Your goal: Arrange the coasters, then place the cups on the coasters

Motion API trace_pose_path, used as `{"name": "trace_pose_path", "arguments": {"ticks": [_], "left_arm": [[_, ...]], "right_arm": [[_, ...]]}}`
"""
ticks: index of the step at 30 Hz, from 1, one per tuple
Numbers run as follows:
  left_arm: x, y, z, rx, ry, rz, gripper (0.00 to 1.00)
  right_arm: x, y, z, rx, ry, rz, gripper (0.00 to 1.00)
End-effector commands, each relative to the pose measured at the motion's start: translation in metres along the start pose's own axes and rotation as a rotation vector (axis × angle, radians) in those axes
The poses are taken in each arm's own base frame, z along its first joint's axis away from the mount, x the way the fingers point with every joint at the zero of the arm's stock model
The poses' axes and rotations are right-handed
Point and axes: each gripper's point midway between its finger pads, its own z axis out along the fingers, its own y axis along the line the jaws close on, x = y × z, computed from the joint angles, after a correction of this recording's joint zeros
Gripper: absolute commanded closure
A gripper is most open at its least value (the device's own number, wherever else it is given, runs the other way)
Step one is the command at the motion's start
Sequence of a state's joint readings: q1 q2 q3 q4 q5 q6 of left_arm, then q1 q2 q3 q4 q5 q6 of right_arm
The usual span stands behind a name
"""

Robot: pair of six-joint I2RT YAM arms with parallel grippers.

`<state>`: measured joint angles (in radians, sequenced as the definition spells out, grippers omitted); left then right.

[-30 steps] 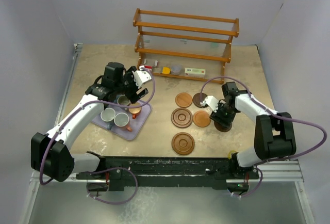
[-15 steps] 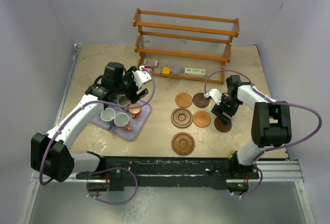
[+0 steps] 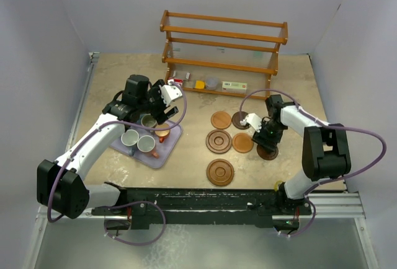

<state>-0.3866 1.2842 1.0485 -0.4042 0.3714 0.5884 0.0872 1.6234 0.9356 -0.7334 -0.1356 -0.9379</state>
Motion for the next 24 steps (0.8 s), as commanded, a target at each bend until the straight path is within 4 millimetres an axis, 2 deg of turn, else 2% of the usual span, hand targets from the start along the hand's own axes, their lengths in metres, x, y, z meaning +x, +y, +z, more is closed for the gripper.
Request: {"name": "trace_pose_path", "arguments": {"ticks": [1,12,16,22,24], "left_arm": [[-0.011,0.006,-0.004,-0.022,-0.050,0.039,0.24],[-0.006,0.006,-0.003,-0.025,-0.042,0.050,0.24],[-0.004,0.005,-0.003,-0.027,-0.038,0.052,0.24],[-0.001,0.005,-0.001,-0.025,-0.030,0.056,0.24],[0.000,0.004,0.000,-0.022,-0.028,0.056,0.24]], "right_arm": [[0.007,0.035,0.011,-0.070,0.064,-0.080,0.37],[-0.005,0.078,0.013,-0.132,0.109,-0.177,0.40],[-0.015,0.094,0.015,-0.162,0.094,-0.206,0.40],[-0.037,0.112,-0.005,-0.198,-0.042,-0.220,0.39],[-0.034,0.114,-0.009,-0.188,-0.048,-0.214,0.36]]}}
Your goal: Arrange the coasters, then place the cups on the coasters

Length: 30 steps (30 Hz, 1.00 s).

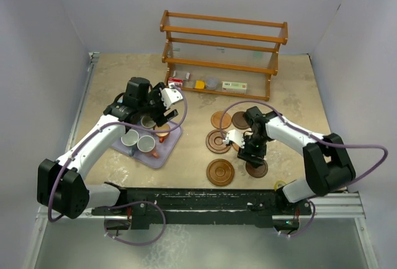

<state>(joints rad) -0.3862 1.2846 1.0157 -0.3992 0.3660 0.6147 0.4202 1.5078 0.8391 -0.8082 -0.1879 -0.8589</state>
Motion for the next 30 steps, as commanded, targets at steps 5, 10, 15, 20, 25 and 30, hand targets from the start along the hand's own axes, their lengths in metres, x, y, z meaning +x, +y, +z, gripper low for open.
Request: {"name": "trace_pose_path", "arguments": {"ticks": [5,10,15,20,25,30], "left_arm": [[-0.014,0.010,-0.005,-0.036,-0.057,0.046,0.24],[-0.014,0.010,-0.005,-0.035,-0.058,0.050,0.24],[-0.012,0.010,-0.004,-0.036,-0.054,0.050,0.24],[-0.011,0.010,-0.004,-0.038,-0.050,0.052,0.24],[-0.011,0.011,-0.005,-0.043,-0.048,0.055,0.24],[-0.010,0.012,-0.002,-0.044,-0.041,0.057,0.24]], "right_arm": [[0.024,0.016,-0.010,0.068,0.012,-0.004,0.28],[0.048,0.016,-0.012,0.111,0.076,-0.025,0.24],[0.061,0.013,-0.010,0.135,0.132,-0.047,0.22],[0.065,0.002,-0.005,0.153,0.178,-0.069,0.22],[0.057,-0.001,0.002,0.129,0.161,-0.060,0.25],[0.049,0.004,0.007,0.094,0.144,-0.076,0.28]]}}
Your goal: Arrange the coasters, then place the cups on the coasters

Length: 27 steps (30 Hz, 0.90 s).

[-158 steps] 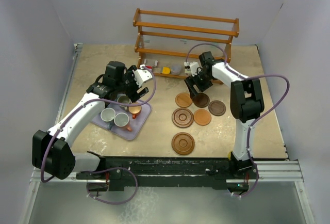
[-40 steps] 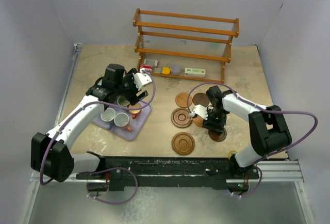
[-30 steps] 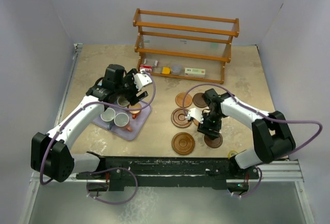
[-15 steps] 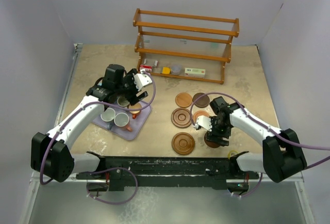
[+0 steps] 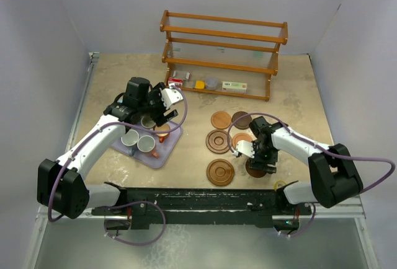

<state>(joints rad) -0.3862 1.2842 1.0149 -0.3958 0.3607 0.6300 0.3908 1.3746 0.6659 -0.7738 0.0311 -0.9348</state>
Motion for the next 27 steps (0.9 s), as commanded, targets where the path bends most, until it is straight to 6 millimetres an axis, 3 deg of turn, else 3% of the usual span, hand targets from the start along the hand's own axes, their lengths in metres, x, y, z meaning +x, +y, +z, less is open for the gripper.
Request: {"name": "trace_pose_path", "arguments": {"ticks": [1,17,27], "left_arm": [[-0.009,0.011,-0.001,-0.038,-0.040,0.040,0.24],[-0.005,0.014,0.002,-0.051,-0.024,0.039,0.24],[-0.002,0.015,0.003,-0.056,-0.015,0.049,0.24]], "right_arm": [[-0.016,0.003,0.003,-0.033,-0.042,-0.036,0.29],[-0.054,0.016,-0.002,-0.051,-0.079,-0.140,0.33],[-0.062,0.022,-0.001,-0.110,-0.059,-0.245,0.36]]}}
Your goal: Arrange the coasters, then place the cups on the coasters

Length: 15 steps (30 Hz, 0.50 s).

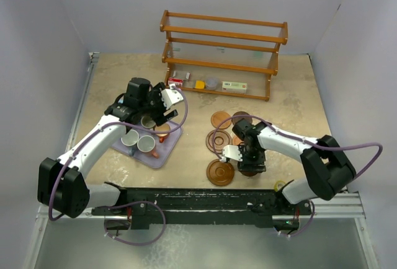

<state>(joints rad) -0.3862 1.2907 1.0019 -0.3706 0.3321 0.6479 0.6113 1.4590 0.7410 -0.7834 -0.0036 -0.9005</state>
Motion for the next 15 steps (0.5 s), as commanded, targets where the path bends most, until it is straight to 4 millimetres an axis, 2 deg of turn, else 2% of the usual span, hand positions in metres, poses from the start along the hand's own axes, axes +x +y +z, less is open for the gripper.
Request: {"name": "trace_pose_path", "arguments": {"ticks": [1,11,15], "left_arm": [[-0.006,0.010,0.001,-0.031,-0.028,0.028,0.24],[-0.001,0.014,0.008,-0.032,0.000,0.034,0.24],[0.001,0.016,0.009,-0.037,0.015,0.030,0.24]], "right_arm": [[-0.016,0.009,0.002,-0.089,-0.053,-0.071,0.36],[-0.023,0.013,0.001,-0.190,-0.020,-0.198,0.38],[-0.026,0.006,0.000,-0.168,-0.017,-0.211,0.40]]}}
